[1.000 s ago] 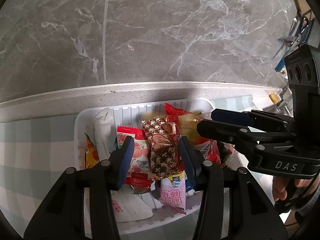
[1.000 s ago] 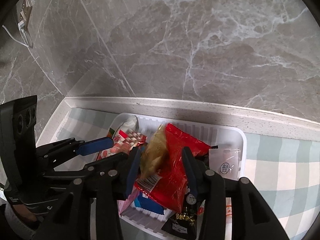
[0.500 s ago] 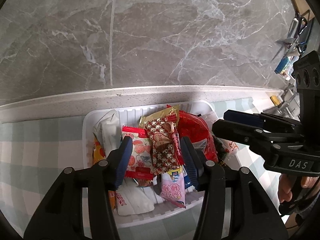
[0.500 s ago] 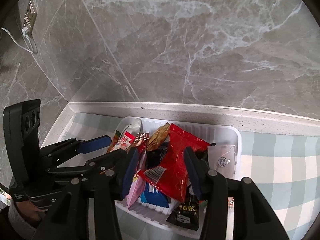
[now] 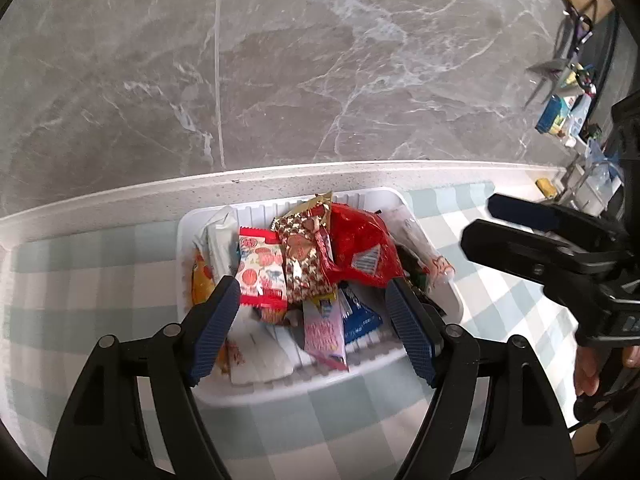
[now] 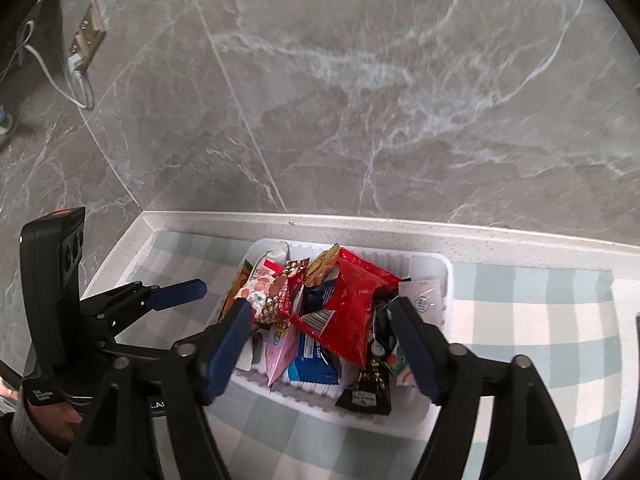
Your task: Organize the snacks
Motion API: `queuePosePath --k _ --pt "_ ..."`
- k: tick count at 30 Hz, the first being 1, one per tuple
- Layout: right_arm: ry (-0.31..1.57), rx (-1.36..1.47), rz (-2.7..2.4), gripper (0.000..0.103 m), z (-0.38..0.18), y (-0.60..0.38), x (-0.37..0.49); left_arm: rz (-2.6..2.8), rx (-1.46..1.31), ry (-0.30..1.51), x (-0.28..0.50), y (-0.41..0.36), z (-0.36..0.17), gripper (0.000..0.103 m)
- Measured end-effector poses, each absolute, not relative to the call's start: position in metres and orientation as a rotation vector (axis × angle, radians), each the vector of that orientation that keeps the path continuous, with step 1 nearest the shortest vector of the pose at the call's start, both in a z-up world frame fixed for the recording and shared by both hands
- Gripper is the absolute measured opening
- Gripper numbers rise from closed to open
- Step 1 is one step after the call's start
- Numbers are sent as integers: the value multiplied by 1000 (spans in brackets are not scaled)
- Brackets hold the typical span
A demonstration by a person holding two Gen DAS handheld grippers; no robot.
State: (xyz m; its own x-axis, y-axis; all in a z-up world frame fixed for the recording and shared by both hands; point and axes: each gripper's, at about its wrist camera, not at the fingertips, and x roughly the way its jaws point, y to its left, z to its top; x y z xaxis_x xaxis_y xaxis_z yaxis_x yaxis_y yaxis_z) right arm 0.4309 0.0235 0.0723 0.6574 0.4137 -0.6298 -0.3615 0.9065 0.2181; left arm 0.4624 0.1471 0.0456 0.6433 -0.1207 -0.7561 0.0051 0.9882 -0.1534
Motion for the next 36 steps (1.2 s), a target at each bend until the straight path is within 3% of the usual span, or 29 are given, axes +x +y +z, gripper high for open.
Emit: queuePosePath --k 4,19,36 --pt "684 62 401 93 83 16 405 -49 -91 845 440 137 63 87" --pt "621 116 310 96 96 -25 306 -35 74 740 361 85 123 87" --pt "600 122 274 96 95 -31 240 -48 109 694 305 70 146 87"
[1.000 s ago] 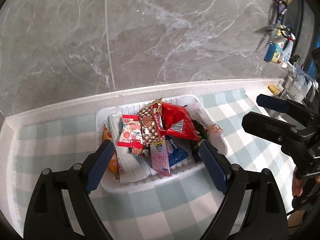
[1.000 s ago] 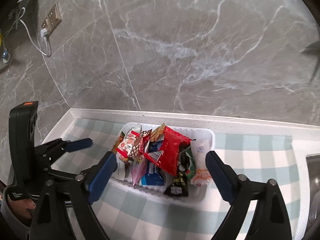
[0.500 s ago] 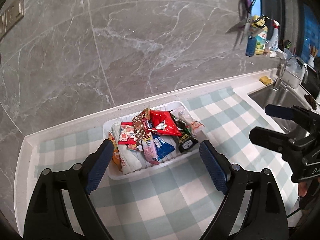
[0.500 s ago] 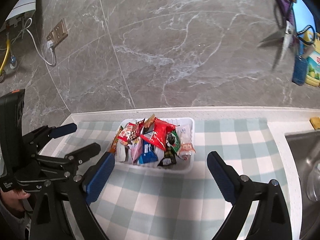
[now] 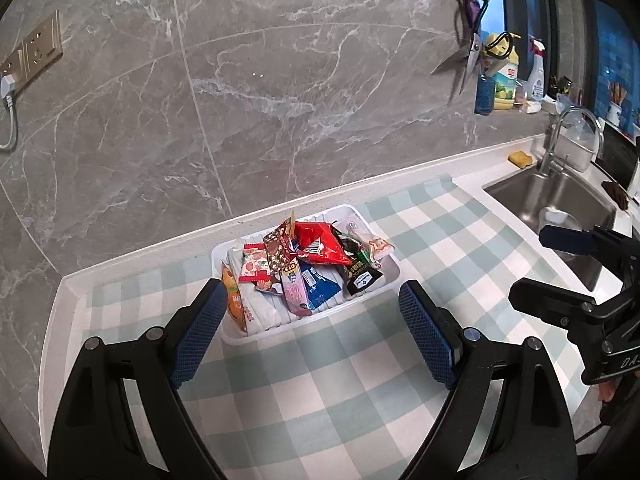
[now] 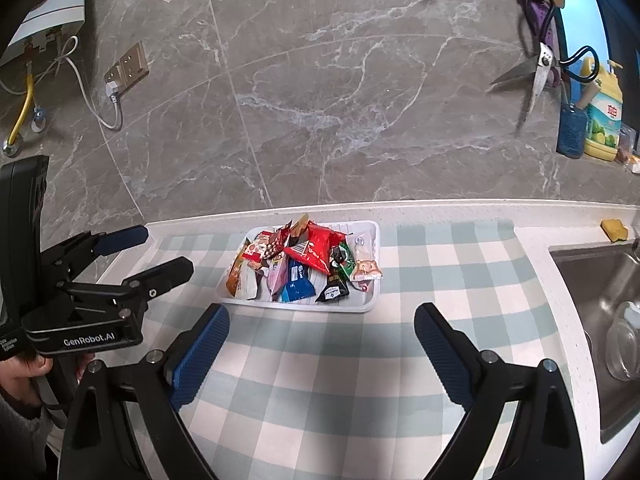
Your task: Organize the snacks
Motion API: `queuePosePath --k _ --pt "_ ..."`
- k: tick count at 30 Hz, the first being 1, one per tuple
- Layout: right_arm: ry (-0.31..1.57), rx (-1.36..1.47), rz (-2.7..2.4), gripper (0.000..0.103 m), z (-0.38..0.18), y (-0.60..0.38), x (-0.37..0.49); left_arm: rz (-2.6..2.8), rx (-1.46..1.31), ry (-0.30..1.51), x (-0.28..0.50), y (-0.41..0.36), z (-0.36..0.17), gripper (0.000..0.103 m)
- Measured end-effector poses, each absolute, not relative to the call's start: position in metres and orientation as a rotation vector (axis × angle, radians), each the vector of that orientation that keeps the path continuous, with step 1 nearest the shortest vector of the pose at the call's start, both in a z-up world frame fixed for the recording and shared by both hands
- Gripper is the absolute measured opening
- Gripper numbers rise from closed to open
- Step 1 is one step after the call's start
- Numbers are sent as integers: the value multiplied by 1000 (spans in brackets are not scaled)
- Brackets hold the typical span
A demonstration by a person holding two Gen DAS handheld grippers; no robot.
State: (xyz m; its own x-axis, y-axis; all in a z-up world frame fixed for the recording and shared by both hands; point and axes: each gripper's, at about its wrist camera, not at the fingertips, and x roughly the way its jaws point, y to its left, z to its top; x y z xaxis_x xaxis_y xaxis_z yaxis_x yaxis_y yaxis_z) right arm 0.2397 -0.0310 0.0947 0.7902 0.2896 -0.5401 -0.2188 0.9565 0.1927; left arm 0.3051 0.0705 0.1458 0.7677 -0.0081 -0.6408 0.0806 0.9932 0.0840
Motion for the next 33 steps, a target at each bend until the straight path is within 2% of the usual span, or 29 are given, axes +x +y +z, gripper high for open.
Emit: queuePosePath --k 33 --pt "552 154 245 96 105 -46 184 -72 125 644 252 61 165 87"
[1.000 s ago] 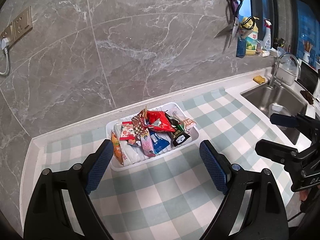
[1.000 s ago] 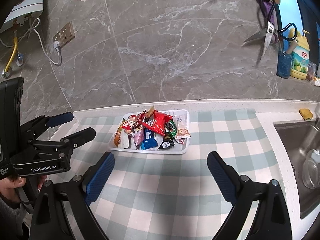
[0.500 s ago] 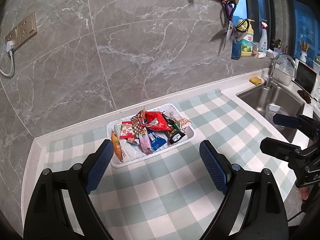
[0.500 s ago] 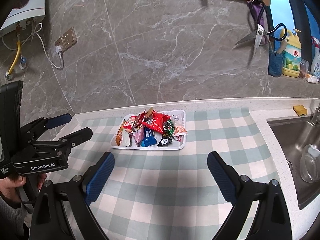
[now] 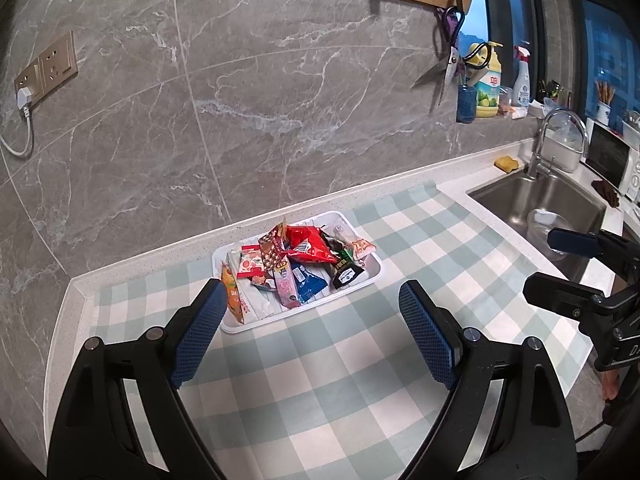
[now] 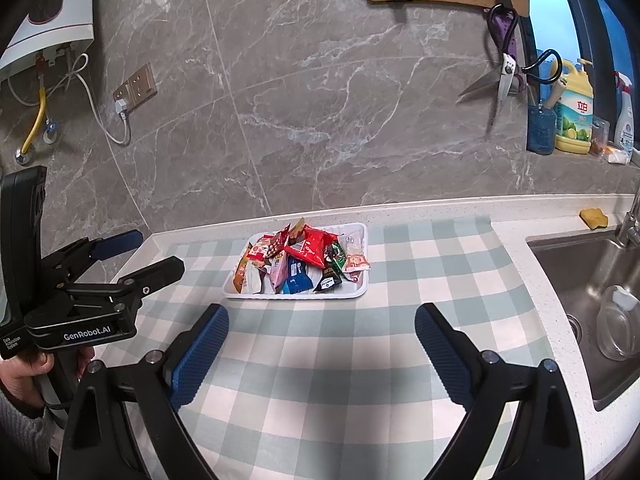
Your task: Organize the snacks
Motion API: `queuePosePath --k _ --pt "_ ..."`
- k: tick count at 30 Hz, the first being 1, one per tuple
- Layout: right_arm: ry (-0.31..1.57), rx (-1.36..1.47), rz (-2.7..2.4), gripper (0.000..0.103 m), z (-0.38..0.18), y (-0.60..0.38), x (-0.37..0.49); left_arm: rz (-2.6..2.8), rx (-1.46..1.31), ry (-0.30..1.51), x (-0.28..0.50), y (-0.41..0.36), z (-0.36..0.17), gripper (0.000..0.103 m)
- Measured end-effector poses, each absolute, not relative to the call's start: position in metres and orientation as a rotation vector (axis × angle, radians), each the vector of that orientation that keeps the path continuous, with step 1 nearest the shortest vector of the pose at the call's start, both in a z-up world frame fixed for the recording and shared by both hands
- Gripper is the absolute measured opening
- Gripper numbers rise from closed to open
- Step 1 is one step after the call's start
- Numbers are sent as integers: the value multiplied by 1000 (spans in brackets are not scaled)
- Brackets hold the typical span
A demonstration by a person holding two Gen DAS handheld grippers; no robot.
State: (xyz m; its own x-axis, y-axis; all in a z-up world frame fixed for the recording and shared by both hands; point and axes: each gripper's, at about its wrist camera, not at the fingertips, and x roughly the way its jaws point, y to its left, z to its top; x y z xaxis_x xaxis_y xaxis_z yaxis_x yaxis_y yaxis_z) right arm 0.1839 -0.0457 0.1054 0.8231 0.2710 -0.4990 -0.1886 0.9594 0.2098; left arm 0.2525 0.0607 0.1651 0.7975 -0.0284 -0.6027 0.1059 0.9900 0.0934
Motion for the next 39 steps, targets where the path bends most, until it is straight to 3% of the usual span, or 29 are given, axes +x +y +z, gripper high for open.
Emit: queuePosePath --k 39 --pt "560 155 232 97 102 -49 171 -141 23 644 228 80 158 87"
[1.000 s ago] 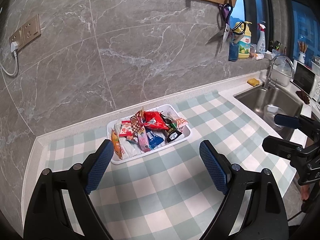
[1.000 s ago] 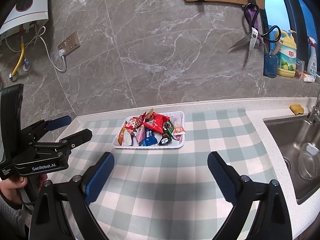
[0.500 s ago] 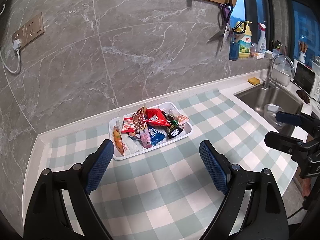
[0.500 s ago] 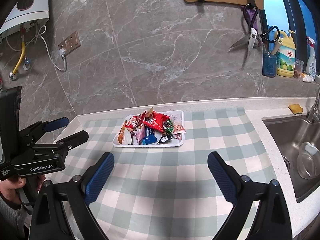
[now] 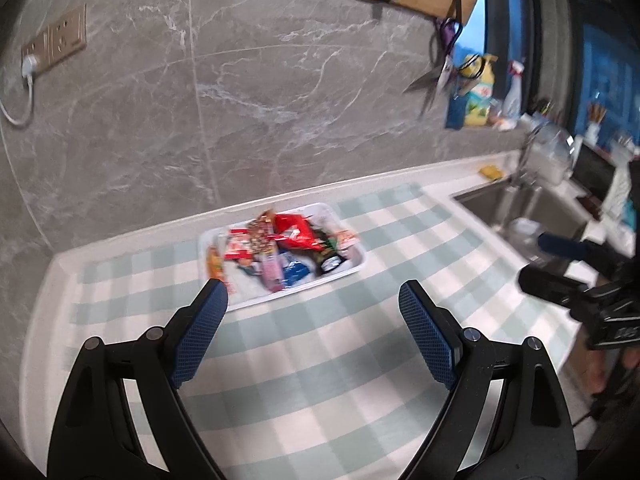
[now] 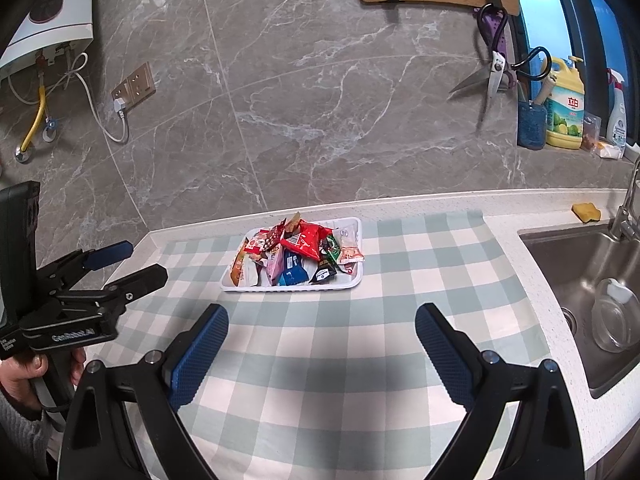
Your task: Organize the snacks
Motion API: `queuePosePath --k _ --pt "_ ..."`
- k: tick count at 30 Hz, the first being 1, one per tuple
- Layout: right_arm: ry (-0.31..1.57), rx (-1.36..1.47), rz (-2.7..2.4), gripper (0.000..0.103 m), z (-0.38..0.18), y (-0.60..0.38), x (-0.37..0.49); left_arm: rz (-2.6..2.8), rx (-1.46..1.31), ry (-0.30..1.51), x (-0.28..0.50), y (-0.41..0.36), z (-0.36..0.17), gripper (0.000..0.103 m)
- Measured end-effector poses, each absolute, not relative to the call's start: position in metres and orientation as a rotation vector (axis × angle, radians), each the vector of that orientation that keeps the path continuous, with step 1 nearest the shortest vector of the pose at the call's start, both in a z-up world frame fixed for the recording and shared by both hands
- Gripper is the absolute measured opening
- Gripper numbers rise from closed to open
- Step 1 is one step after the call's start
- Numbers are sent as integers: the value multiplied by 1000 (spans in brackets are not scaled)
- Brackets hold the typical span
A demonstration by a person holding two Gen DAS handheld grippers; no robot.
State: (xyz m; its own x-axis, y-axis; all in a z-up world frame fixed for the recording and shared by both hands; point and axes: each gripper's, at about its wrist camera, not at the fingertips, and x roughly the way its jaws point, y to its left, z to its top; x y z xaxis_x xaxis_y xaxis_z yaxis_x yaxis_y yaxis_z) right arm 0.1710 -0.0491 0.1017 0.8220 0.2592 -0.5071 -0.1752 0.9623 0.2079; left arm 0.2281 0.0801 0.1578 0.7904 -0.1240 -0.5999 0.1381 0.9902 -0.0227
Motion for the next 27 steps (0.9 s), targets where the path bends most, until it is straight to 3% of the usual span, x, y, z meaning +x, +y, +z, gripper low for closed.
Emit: queuePosePath --k 10,17,27 --pt "567 172 230 97 98 -52 171 -30 82 494 210 81 165 90" --pt "574 184 233 97 94 -51 174 -14 41 518 212 95 154 92" --pt "595 208 218 97 82 -56 181 61 71 582 229 99 136 87"
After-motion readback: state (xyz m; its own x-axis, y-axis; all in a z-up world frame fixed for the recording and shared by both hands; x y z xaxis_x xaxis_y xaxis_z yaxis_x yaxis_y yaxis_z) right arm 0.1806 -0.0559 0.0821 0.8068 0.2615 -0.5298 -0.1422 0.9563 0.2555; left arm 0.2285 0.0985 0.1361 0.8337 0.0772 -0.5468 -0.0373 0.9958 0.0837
